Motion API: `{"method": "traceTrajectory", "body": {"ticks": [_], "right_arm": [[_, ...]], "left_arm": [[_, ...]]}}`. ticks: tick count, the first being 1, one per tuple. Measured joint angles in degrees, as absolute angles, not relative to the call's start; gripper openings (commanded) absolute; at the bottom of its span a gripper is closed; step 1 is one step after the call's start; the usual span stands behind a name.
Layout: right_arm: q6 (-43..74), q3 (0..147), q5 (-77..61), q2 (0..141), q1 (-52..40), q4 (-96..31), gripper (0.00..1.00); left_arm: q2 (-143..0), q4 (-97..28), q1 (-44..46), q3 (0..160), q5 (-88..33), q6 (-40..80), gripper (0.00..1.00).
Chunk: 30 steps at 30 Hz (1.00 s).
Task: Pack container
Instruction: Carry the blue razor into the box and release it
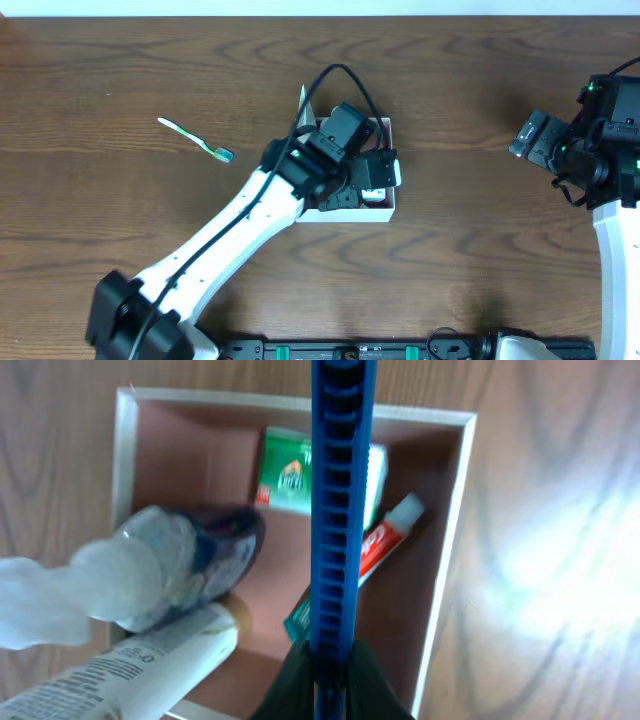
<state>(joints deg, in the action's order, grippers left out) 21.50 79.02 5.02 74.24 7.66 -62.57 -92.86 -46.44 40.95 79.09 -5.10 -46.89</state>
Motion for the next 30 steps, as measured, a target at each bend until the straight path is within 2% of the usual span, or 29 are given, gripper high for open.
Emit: {"method": "traceTrajectory", "body": {"ticks": [3,4,5,7,21,25,30], "right_arm": [[21.47,79.02,5.02,74.24,7.66,-62.57,0.99],[21.47,79.02,5.02,74.24,7.66,-62.57,0.99],[21.47,79.02,5.02,74.24,7.66,-62.57,0.99],[21.47,79.02,5.02,74.24,7.66,-62.57,0.99],[21.47,79.02,5.02,74.24,7.66,-62.54,0.99],[21.47,79.02,5.02,74.24,7.66,-62.54,0.99],[21.47,79.02,5.02,74.24,7.66,-62.57,0.99]], "left_arm": [[-94.37,-46.46,40.93,79.09,-1.04,-47.88,0.07],[-94.45,-46.46,40.93,79.09,-0.12,-48.07,0.17],[-94.50,-46.46,40.93,79.09,0.91,-48.21,0.33],[-94.50,-46.44,40.95,79.09,2.39,-48.80,0.42],[-93.01,-46.46,43.55,79.07,5.02,-47.66,0.43],[-87.13,-46.59,47.70,78.91,4.86,-44.29,0.48],[-75.99,-46.81,55.27,78.91,3.22,-40.27,0.46]]}}
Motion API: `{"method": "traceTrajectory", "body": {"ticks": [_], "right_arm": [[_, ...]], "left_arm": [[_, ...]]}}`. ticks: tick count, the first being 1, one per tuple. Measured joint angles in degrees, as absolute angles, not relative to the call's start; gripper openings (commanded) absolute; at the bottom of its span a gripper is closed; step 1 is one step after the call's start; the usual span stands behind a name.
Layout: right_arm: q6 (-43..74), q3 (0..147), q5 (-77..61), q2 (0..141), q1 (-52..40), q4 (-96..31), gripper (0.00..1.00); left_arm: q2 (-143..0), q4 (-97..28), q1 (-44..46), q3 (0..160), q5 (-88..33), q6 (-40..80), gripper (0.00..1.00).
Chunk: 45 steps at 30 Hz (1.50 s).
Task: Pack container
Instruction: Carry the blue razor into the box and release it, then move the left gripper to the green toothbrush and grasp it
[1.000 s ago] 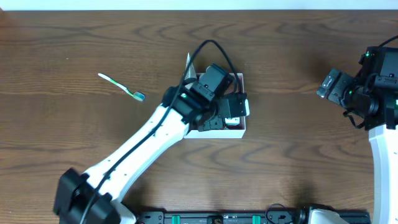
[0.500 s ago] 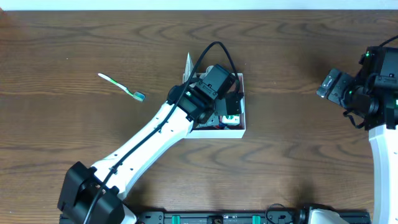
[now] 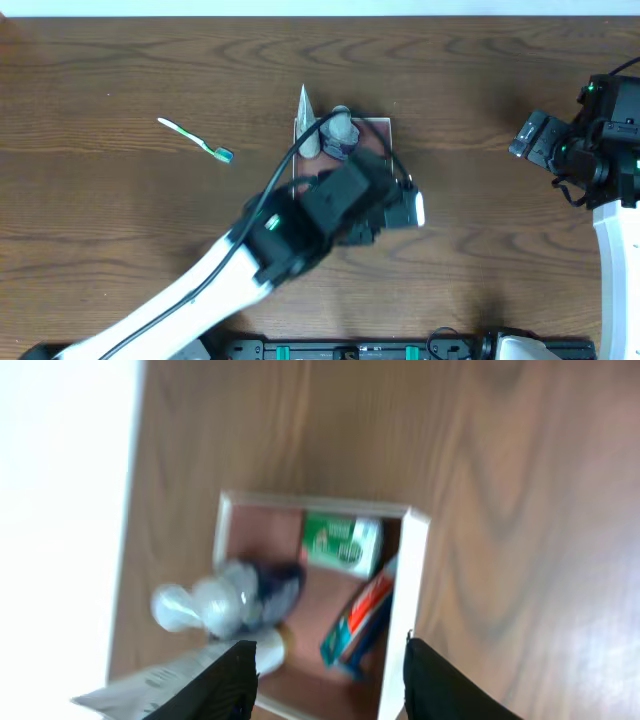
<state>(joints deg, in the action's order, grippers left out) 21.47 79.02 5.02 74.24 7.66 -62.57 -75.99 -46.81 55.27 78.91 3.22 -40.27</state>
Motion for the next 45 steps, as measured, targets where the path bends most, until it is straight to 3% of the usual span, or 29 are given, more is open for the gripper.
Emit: {"method": "traceTrajectory", "body": {"ticks": [8,13,19,29,37,45], "right_arm": [[21.47,79.02,5.02,74.24,7.66,-62.54,0.99],[21.47,79.02,5.02,74.24,7.66,-62.57,0.99],[21.47,79.02,5.02,74.24,7.66,-62.54,0.99],[21.47,79.02,5.02,74.24,7.66,-62.57,0.99],[21.47,79.02,5.02,74.24,7.66,-62.57,0.99],[21.47,79.02,5.02,74.24,7.66,-62.57,0.99]], "left_arm": [[-64.47,-40.25,54.15,78.91,12.34,-28.34,0.47],[-62.13,-37.95,43.86,78.91,26.09,-12.97,0.52],[-63.83,-37.10,26.76,78.91,32.60,4.75,0.61],[-81.58,-37.78,4.54,78.89,17.17,16.32,0.61],[-95.22,-38.74,-1.96,78.83,4.12,19.51,0.62],[-103.00,-38.70,-3.70,78.83,-0.01,20.12,0.63]]}}
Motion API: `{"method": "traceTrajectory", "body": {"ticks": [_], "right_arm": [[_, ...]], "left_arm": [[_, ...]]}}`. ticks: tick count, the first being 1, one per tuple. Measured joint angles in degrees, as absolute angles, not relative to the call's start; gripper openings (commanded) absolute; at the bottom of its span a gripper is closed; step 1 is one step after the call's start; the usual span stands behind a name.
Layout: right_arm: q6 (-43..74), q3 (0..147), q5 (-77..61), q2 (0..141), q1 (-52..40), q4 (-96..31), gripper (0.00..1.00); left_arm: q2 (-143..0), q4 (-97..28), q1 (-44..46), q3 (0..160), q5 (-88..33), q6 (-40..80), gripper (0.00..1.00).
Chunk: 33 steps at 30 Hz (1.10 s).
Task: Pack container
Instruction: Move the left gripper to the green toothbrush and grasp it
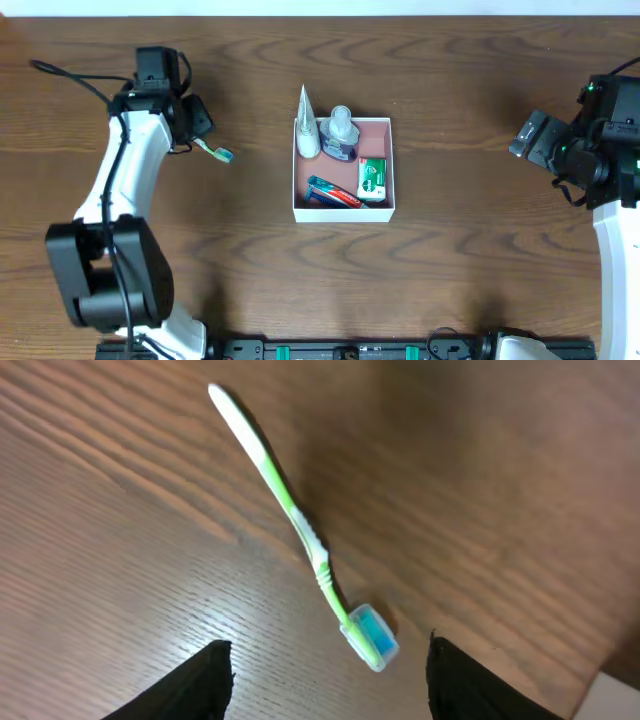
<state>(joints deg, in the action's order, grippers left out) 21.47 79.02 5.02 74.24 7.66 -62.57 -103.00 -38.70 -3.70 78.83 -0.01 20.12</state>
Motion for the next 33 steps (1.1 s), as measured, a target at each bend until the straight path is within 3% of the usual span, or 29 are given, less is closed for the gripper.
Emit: {"method": "traceTrajectory", "body": {"ticks": [30,33], "right_arm": [[21.50,79.02,5.02,74.24,7.66,-62.57,0.99],[21.47,79.02,5.02,74.24,7.66,-62.57,0.99]], "left_arm": [[-117.60,-36.88,-3.70,78.83,-1.19,21.21,0.66],[-117.60,-36.82,-3.70,78.83,-1.13,21.23,0.59]]}}
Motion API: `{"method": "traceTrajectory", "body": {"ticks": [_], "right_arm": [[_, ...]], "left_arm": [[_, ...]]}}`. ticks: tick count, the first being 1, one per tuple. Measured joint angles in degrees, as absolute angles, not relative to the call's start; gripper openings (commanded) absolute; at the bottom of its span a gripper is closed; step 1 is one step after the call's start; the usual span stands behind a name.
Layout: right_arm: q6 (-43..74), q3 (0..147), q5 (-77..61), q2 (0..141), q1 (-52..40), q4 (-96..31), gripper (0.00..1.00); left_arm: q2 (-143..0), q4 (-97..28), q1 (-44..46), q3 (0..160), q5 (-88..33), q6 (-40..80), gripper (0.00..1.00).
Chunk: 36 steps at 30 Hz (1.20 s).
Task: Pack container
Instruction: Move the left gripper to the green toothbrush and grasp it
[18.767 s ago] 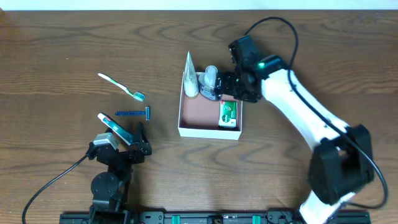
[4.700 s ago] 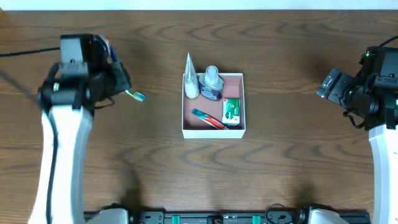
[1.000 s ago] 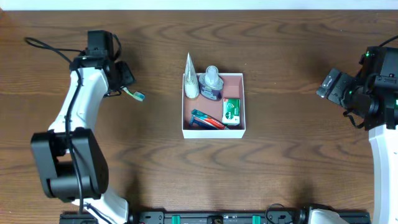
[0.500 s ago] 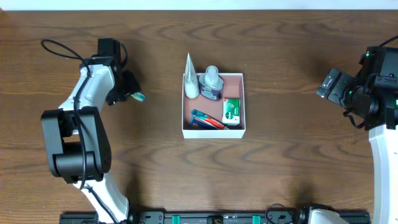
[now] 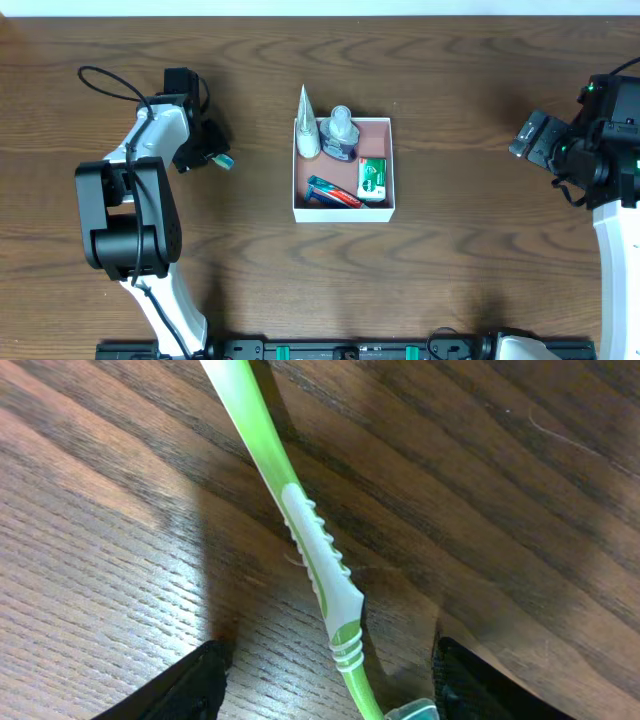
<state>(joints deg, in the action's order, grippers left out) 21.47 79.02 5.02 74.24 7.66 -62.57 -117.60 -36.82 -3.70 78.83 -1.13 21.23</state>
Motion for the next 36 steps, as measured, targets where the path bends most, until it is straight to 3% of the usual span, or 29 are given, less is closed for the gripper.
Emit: {"method": "traceTrajectory", "body": {"ticks": [5,8,13,14,17,27,36], "right_arm": [[21.47,79.02,5.02,74.24,7.66,-62.57,0.99],[21.47,79.02,5.02,74.24,7.66,-62.57,0.99],[21.50,79.02,5.02,74.24,7.66,-62.57,0.99],[21.47,79.02,5.02,74.24,7.66,-62.57,0.99],[21.47,79.02,5.02,74.24,7.66,-62.57,0.99],[21.50,79.02,5.02,74.24,7.66,-62.57,0.99],[21.47,79.02,5.02,74.24,7.66,-62.57,0.99]], "left_arm": [[-117.60,-36.97,-3.70,78.83,-1.15,21.47,0.25],[-117.60,-37.45,-3.70,78.83,-1.15,21.58,0.19],[-117.60,-38.65,-3.70,78.83,-1.17,21.63,0.19],[-117.60,-39.05,-3.70,78.83,-1.17,21.63,0.12],[-117.56,-41.04,-3.70,78.89,-1.21,21.85,0.06],[-116.05,-46.89,-3.70,80.58,-2.87,21.85,0.06],[-99.07,-47.03,-3.68,84.88,-10.20,20.05,0.06]]}}
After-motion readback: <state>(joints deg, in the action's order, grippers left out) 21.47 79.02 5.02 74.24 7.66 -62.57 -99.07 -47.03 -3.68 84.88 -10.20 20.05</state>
